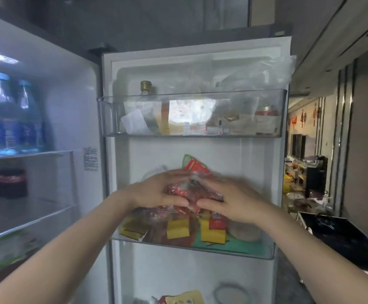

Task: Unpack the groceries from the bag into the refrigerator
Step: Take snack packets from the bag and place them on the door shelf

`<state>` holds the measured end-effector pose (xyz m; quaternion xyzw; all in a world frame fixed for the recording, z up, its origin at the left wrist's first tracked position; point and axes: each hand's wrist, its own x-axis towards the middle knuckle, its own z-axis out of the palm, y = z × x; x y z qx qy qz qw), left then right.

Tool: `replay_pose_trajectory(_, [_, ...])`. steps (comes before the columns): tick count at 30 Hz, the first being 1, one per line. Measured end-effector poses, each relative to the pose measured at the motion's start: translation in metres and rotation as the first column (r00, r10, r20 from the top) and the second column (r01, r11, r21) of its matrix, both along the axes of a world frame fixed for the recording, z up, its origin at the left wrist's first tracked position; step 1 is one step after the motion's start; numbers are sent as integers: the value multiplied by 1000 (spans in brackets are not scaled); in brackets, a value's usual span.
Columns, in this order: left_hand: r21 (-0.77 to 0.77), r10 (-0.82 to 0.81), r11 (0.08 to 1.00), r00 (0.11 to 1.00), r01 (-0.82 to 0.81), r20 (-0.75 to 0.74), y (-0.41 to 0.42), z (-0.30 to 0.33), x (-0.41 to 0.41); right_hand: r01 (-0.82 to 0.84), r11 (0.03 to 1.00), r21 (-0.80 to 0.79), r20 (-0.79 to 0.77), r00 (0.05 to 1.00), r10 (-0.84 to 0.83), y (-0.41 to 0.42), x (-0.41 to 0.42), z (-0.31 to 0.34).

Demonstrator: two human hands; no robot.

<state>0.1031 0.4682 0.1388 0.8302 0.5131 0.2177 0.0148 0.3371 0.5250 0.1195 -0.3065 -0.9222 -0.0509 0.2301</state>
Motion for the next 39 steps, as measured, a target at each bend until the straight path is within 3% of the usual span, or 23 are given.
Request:
replay_pose_trajectory(7, [-153, 62, 987, 995, -50, 76, -7, -7, -1, -75, 995, -59, 18, 997, 76, -3, 1, -3])
replay_pose_trajectory(10, [-132, 29, 991, 989, -10, 143, -9, -5, 2, -125, 984, -129, -24, 992, 123, -4, 2, 1])
replay_pose_trajectory(14, [-69, 18, 998, 957, 2, 288, -13, -6, 4, -95, 972, -214, -160, 985, 62, -5, -2, -2])
replay_pose_trajectory(19, [-30, 29, 999, 989, -25, 144, -10, -15, 8, 36, 994, -107, -17, 999, -38, -8, -12, -10])
replay_pose_trajectory(24, [118, 94, 988, 992, -104, 86, -6, -12, 14, 135, 990, 29, -40, 990, -134, -11, -11, -2])
replay_pose_trajectory(28, [118, 113, 985, 986, -128, 121, 0, -15, 19, 158, 981, -109, -95, 981, -168, -12, -14, 2])
replay_pose_trajectory(32, [-12, 115, 993, 988, -115, 105, 5, -19, 11, 176, 965, -197, -58, 980, -191, -11, -17, -2])
replay_pose_trajectory(39, [-5, 85, 996, 987, -85, 139, -1, -18, 11, 143, 966, -214, -89, 982, -165, -18, -15, -1])
